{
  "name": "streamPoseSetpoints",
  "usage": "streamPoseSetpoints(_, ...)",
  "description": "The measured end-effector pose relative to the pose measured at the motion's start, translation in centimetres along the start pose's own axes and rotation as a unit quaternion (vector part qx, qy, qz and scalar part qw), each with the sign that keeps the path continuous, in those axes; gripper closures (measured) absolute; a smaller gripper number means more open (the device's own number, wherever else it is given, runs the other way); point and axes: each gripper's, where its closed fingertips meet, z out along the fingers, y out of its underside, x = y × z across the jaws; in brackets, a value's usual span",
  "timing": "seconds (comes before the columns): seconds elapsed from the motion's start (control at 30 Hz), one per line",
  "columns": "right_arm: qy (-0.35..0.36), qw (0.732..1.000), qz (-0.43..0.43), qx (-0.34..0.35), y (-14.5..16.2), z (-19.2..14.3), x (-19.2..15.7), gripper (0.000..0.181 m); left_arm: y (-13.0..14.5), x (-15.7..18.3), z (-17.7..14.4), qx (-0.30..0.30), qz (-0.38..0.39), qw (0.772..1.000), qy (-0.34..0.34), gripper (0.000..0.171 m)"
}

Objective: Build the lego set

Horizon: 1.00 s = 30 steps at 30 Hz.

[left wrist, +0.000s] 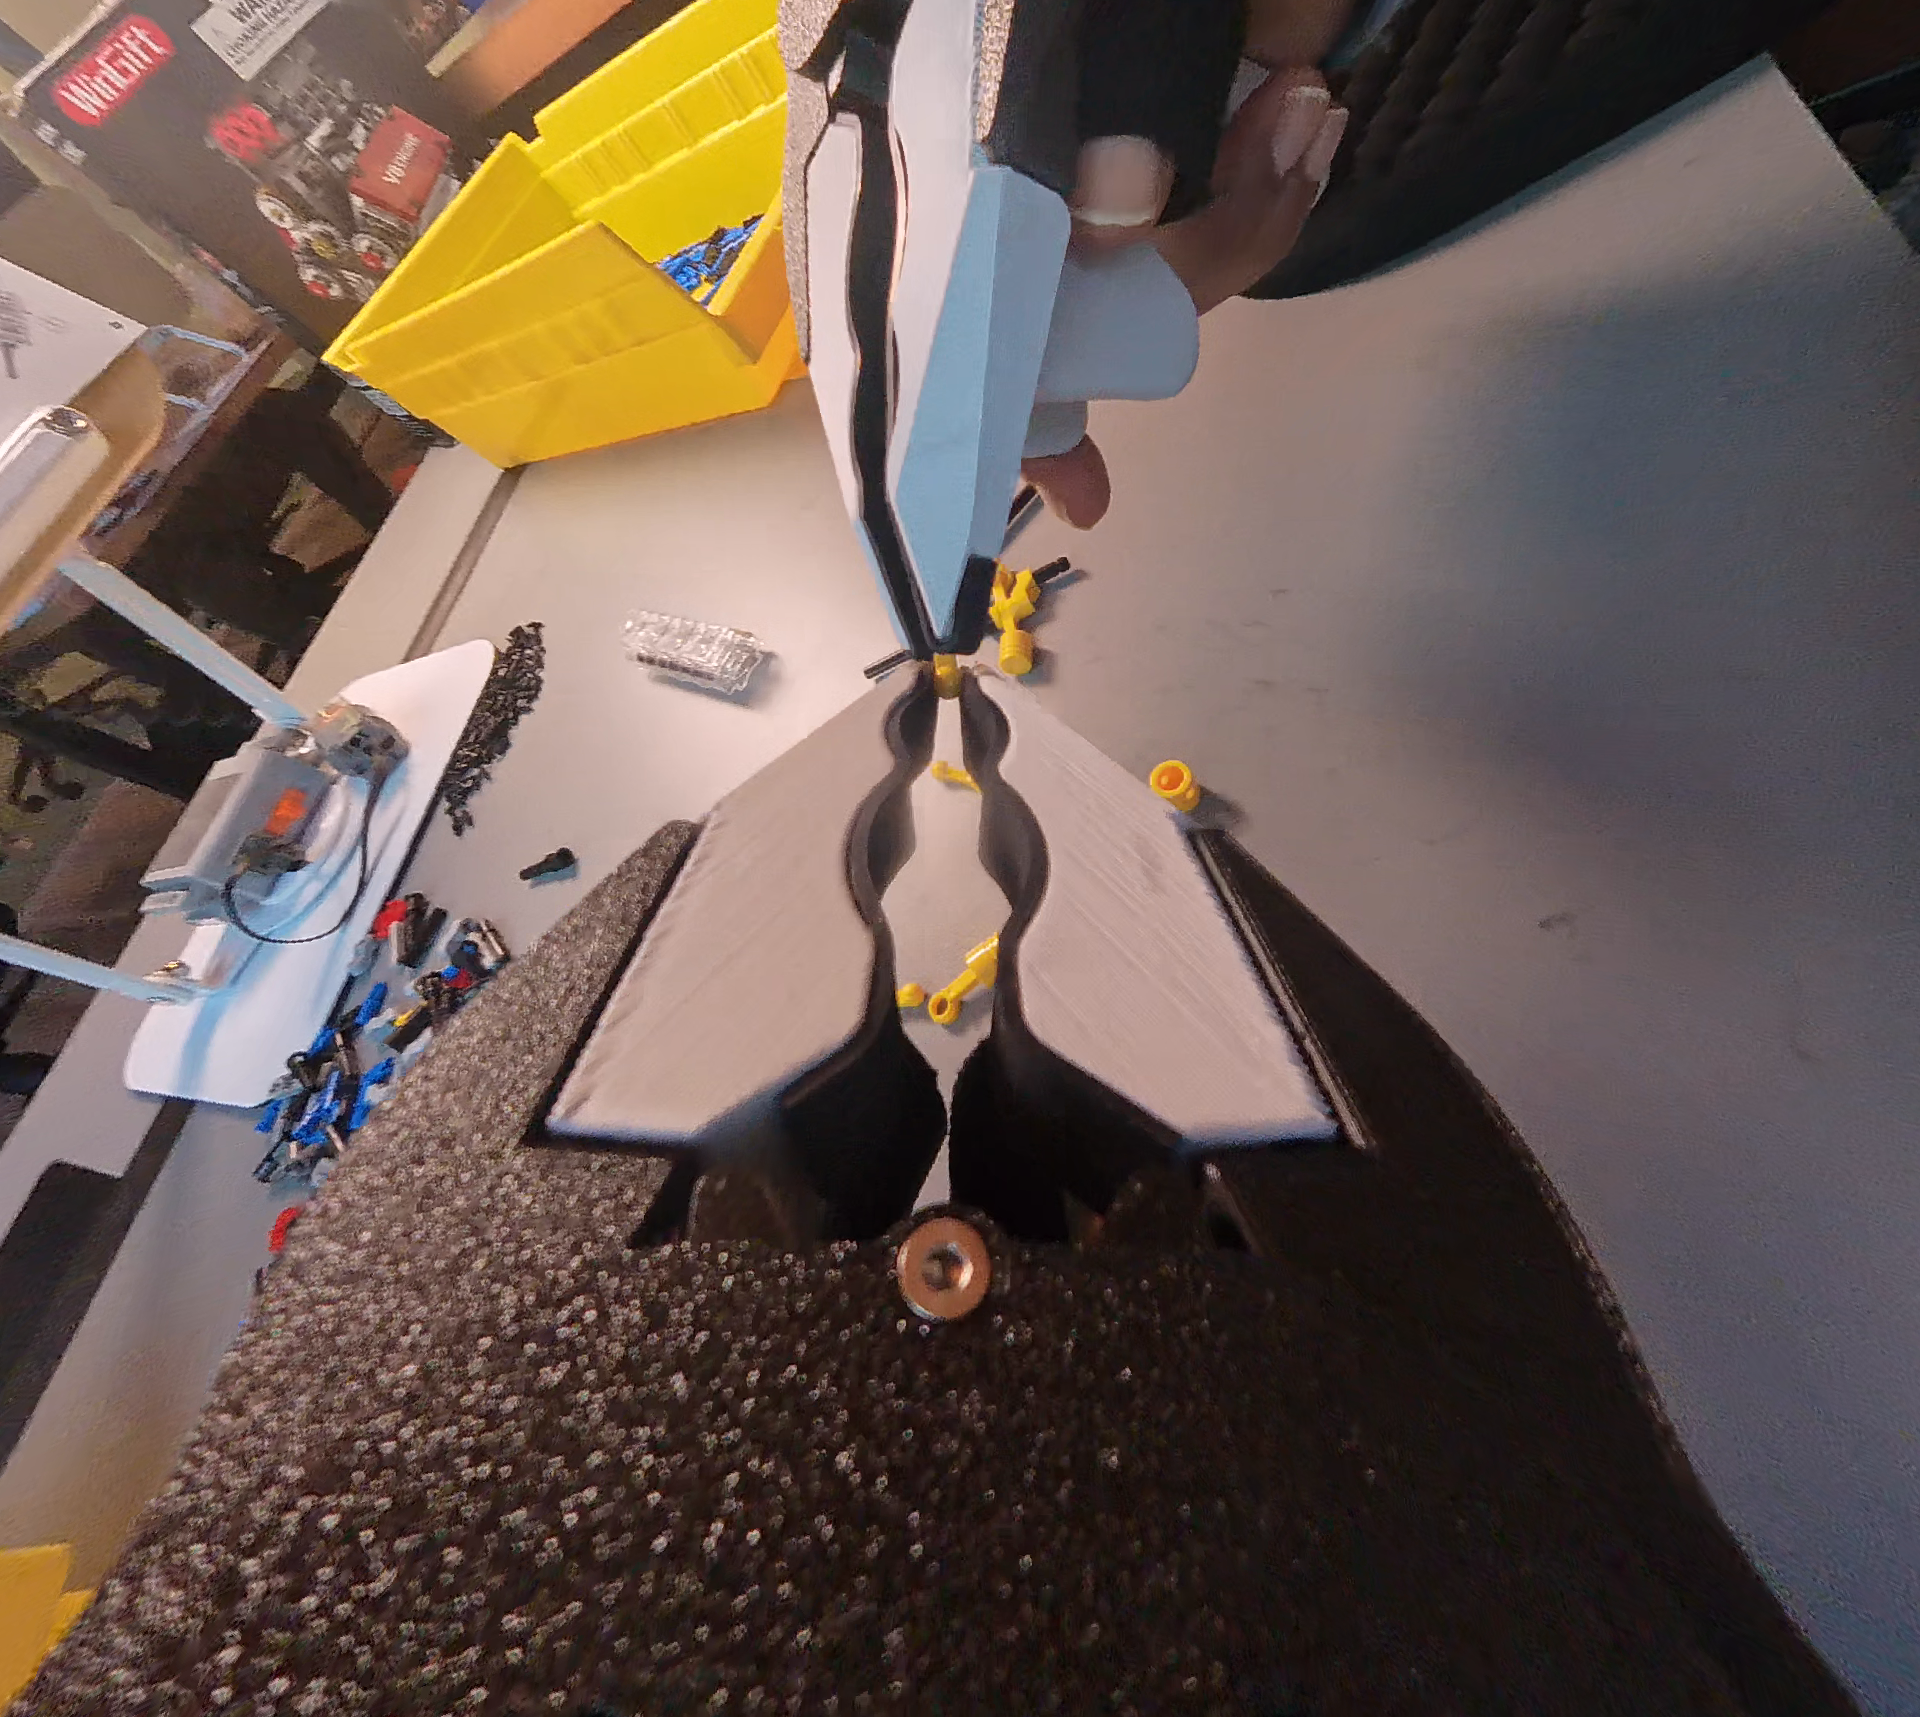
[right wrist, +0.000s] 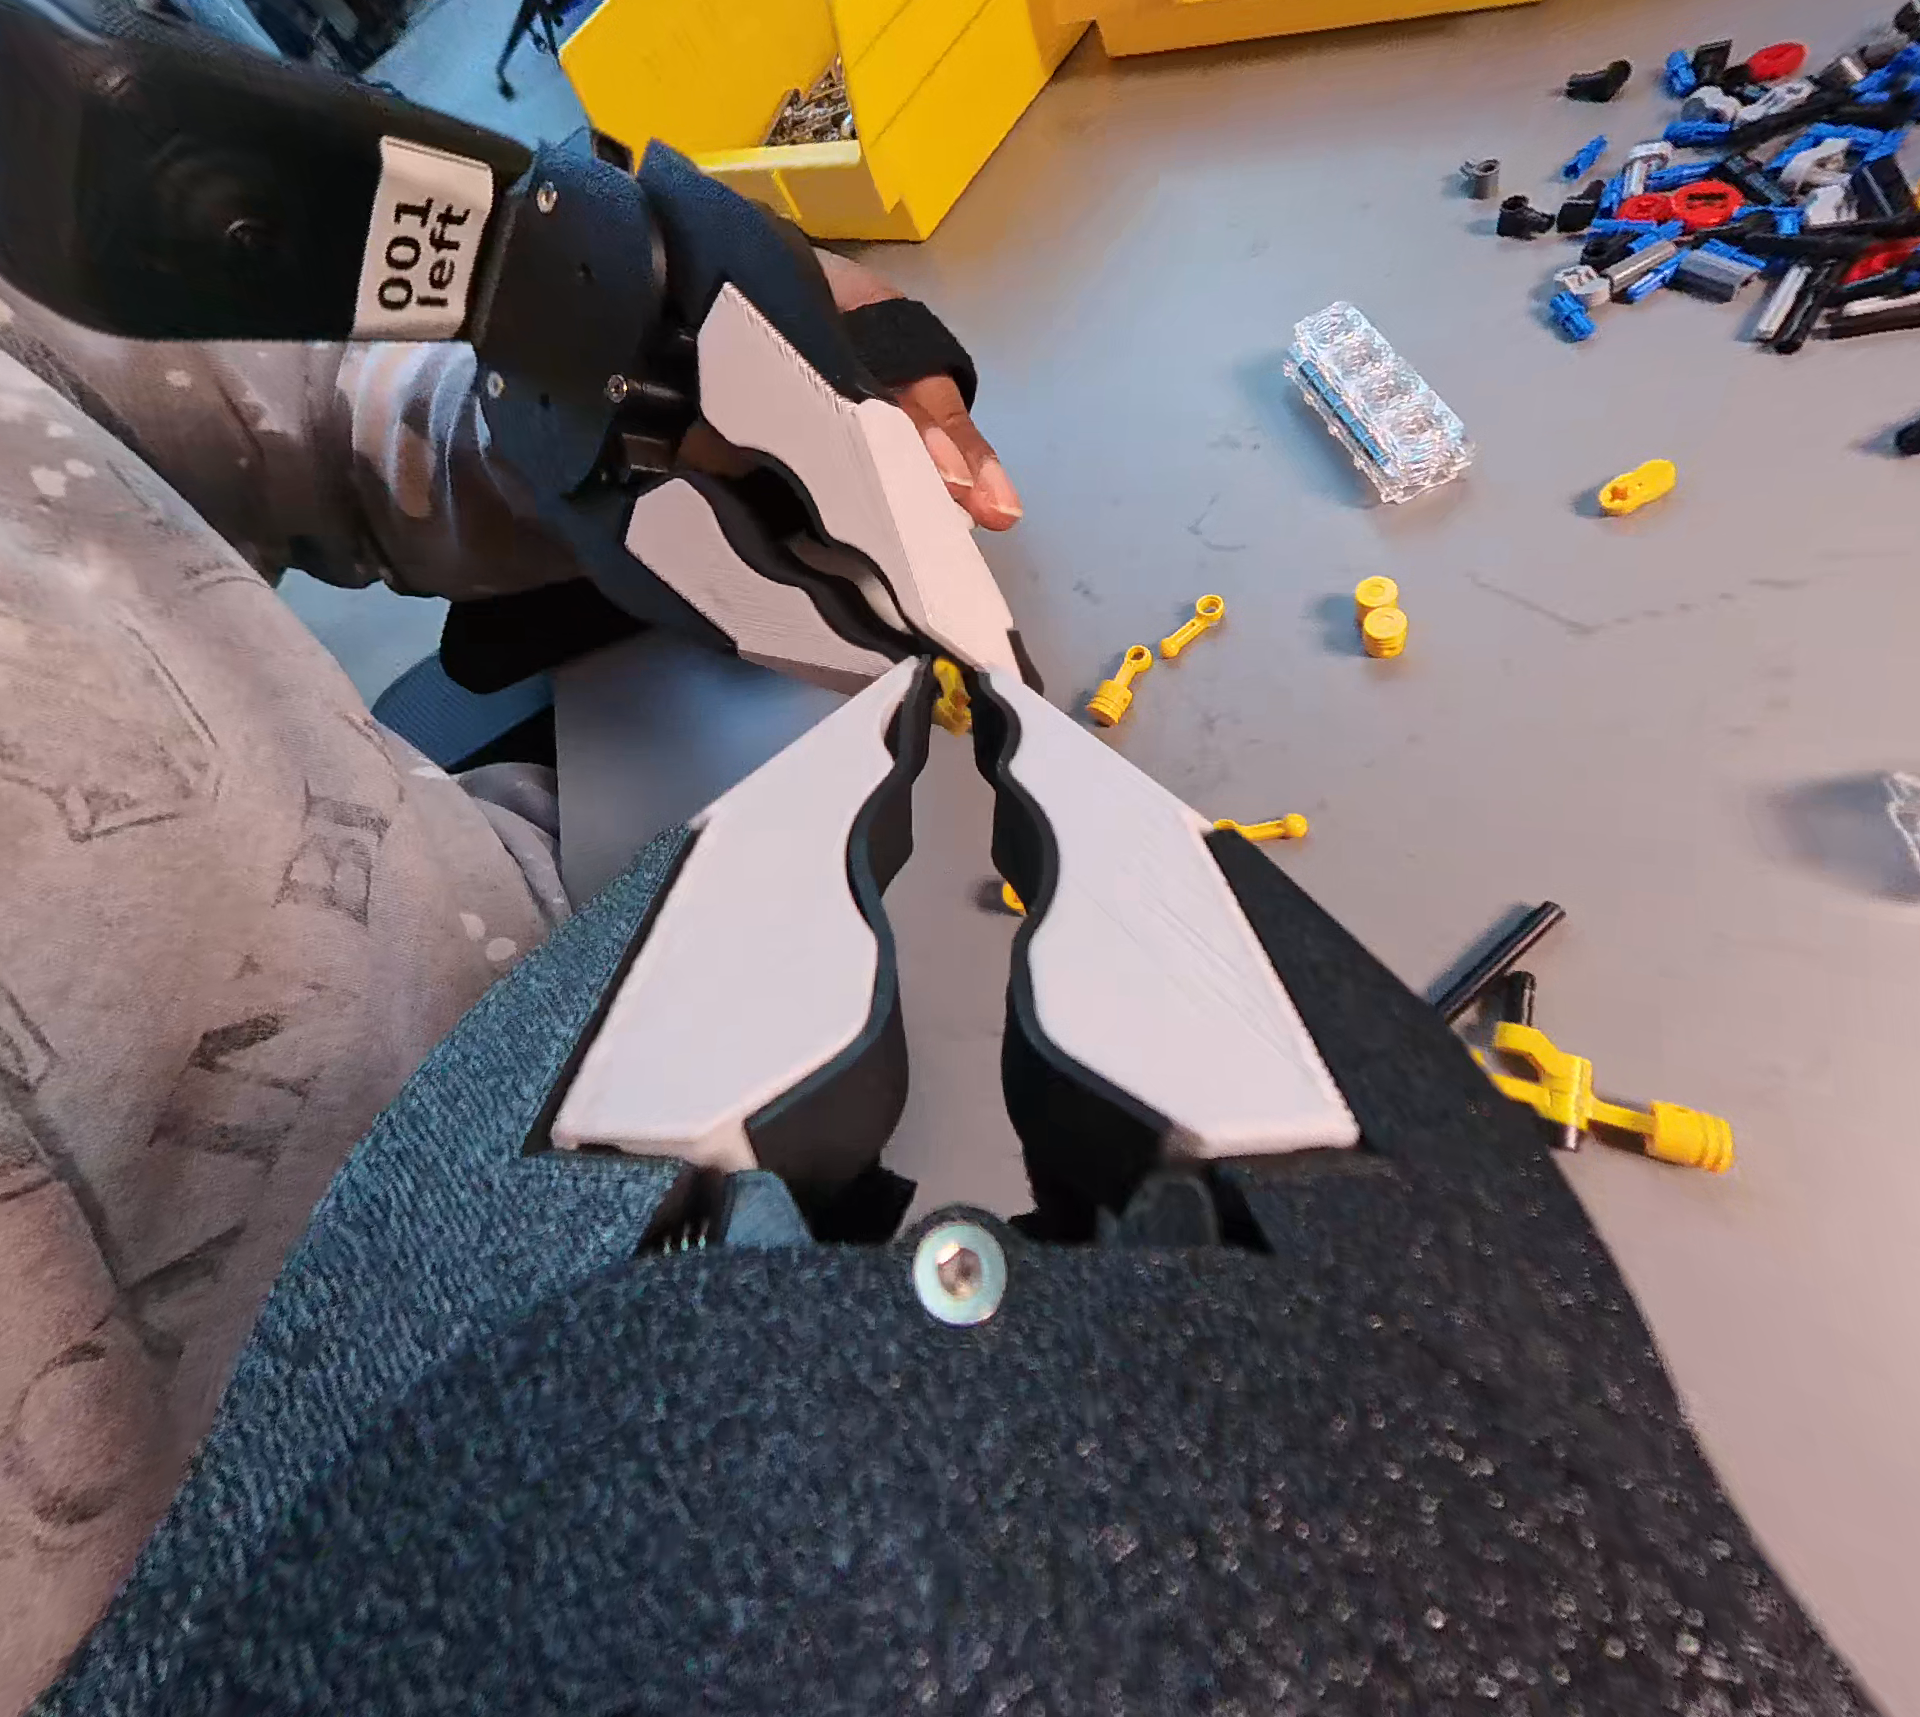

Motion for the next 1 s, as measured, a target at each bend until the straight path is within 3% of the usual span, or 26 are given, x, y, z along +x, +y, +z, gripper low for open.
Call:
streamPoseSetpoints(0.23,-0.002,0.999,0.041,0.019,-0.4,-0.3,-0.1,0.174,-0.4,-0.6,-0.1,-0.011,0.064,0.997,-0.053,0.167)
streamPoseSetpoints(0.53,0.0,0.998,0.046,0.03,-0.3,-0.3,-0.1,0.174,-0.4,-0.8,-0.1,-0.014,0.075,0.995,-0.07,0.168)
streamPoseSetpoints(0.8,0.031,0.999,-0.041,0.001,0.1,-0.2,0.1,0.176,-0.1,-0.6,0.1,-0.018,0.09,0.993,-0.073,0.167)
streamPoseSetpoints(1.0,0.059,0.982,-0.164,-0.069,1.4,0.1,0.4,0.176,0.7,1.1,0.4,-0.007,0.028,0.999,0.014,0.161)
